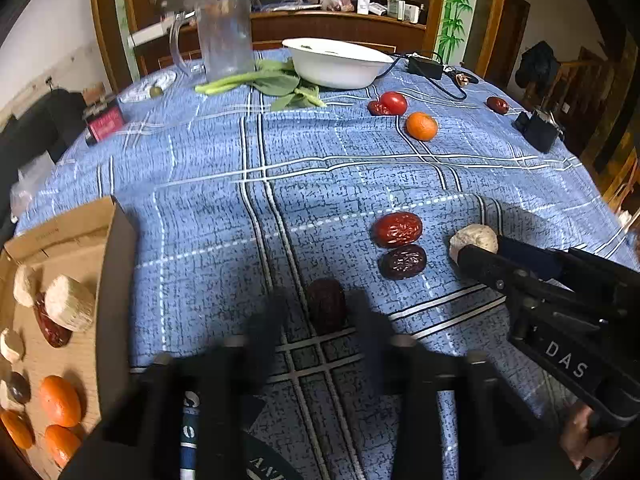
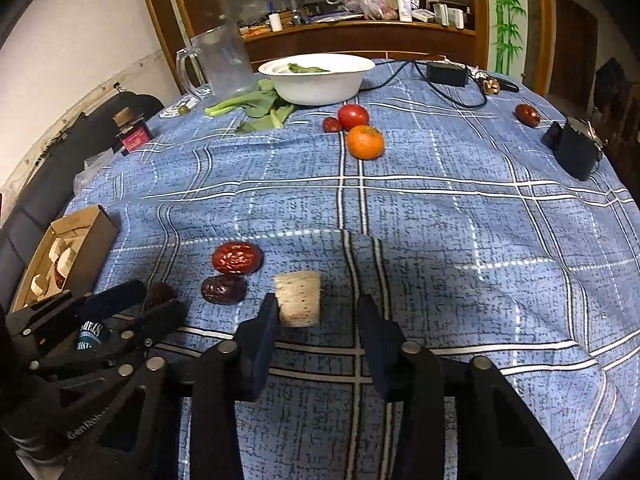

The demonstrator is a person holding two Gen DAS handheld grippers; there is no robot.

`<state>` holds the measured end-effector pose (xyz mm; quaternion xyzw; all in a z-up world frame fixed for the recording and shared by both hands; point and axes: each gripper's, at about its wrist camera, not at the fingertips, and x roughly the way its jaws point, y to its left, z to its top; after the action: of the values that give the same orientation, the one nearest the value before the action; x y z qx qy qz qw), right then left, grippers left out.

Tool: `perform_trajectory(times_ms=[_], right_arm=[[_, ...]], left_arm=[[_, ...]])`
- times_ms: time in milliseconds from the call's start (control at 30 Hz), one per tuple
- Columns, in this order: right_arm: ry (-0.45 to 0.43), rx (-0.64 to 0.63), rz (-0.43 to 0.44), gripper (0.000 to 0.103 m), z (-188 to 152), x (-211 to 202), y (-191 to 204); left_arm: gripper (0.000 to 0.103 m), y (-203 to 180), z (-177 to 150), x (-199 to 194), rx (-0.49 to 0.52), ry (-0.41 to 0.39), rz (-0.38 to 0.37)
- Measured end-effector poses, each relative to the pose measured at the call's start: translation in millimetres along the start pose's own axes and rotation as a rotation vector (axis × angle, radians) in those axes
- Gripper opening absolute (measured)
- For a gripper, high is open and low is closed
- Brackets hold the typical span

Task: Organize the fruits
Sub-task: 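Close the left tool on the dark date while the right tool grasps the pale cube, then carry the date and cube into the box and open both tools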

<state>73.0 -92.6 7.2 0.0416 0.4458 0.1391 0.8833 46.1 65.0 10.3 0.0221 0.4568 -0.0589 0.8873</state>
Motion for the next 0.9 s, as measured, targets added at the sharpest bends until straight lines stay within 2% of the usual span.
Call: perform_trajectory(times_ms=[33,67,233,467,733,900], right_arm=[[0.003,0.000,0.013,0.022,0,0,1],[0.005,-0.002,0.014,0.021,-1,-1,3],[-0.004,-0.003,0.029,0.021,-5,-13,8],[-0.052,0.012,0.063,0.021,-12,-54,21],[-0.092,-0.029,0.060,0.021,-32,-93,57],[-0.091,-0.061,0.077,0.021,-49,-109,84]], left_arm=[[0.018,1,0,-1,-0.005,-0.001,-0.020],[0.018,2,1,-3,-0.014,-0.003,-0.042],[0.018,5,0,-30,-0.036,-0.057,-0.072],[0.018,21,-17,-87,-0.088,-0.138,-0.124],[0.018,48,-53,-137,-0.136,-0.190,-0.100],[0.018,81,-83,-162,-0.206,-0.202,-0.082]])
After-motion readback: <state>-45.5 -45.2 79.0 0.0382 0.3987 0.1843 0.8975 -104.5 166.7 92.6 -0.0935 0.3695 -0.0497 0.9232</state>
